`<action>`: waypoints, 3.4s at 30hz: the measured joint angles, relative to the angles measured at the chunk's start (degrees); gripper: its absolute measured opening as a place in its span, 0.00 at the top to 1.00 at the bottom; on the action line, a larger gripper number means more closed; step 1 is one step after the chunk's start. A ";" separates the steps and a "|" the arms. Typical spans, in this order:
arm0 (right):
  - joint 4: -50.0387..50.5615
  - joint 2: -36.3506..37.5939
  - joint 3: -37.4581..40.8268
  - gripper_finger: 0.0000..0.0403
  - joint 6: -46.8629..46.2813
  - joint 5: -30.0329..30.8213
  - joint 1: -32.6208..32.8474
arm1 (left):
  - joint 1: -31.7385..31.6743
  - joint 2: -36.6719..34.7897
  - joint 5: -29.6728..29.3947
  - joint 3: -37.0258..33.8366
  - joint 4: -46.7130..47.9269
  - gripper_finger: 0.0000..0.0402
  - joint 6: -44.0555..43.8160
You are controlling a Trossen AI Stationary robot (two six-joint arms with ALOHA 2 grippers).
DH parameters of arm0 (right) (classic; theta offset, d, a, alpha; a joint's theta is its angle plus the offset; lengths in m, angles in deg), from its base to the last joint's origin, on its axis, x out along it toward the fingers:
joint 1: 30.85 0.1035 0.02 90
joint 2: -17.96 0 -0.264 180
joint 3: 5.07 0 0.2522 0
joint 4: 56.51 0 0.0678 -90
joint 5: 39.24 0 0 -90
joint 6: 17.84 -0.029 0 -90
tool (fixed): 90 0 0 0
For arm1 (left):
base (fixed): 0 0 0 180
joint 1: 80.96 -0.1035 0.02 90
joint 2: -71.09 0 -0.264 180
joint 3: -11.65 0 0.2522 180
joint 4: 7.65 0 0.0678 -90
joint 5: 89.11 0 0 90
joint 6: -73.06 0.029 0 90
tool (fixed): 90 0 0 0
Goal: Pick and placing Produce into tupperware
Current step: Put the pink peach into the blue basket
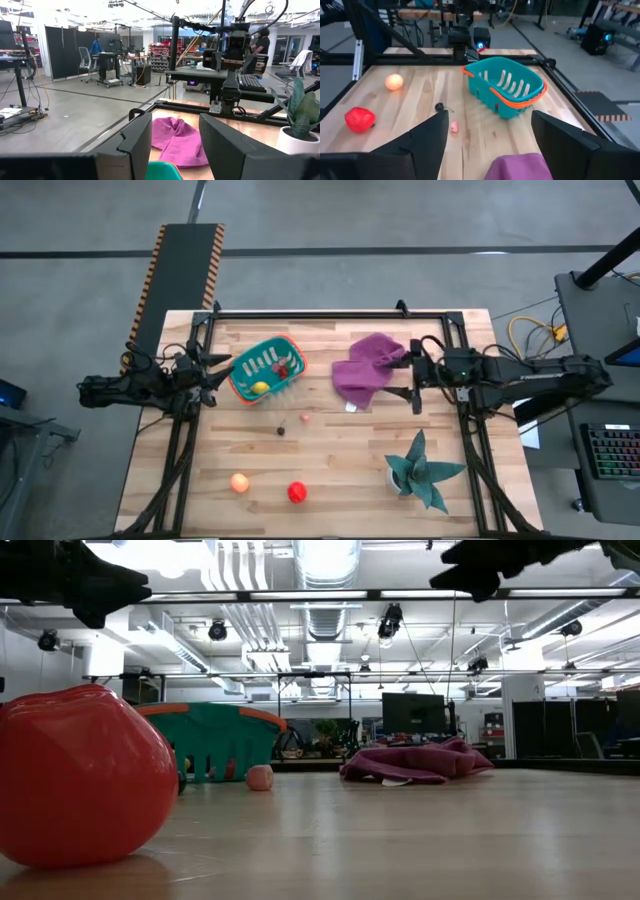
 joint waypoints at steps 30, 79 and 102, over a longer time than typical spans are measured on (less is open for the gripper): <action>-18.81 20.16 21.68 0.35 0.57 0.00 0.00 | 0.00 8.22 10.93 -4.74 -33.46 0.62 19.43; -18.36 20.14 19.84 0.35 3.21 0.00 0.00 | 0.00 50.26 53.94 13.60 -51.93 0.15 -8.34; -18.30 20.14 19.84 0.35 3.21 0.00 0.00 | -0.11 52.33 52.27 12.63 -35.30 0.15 -12.70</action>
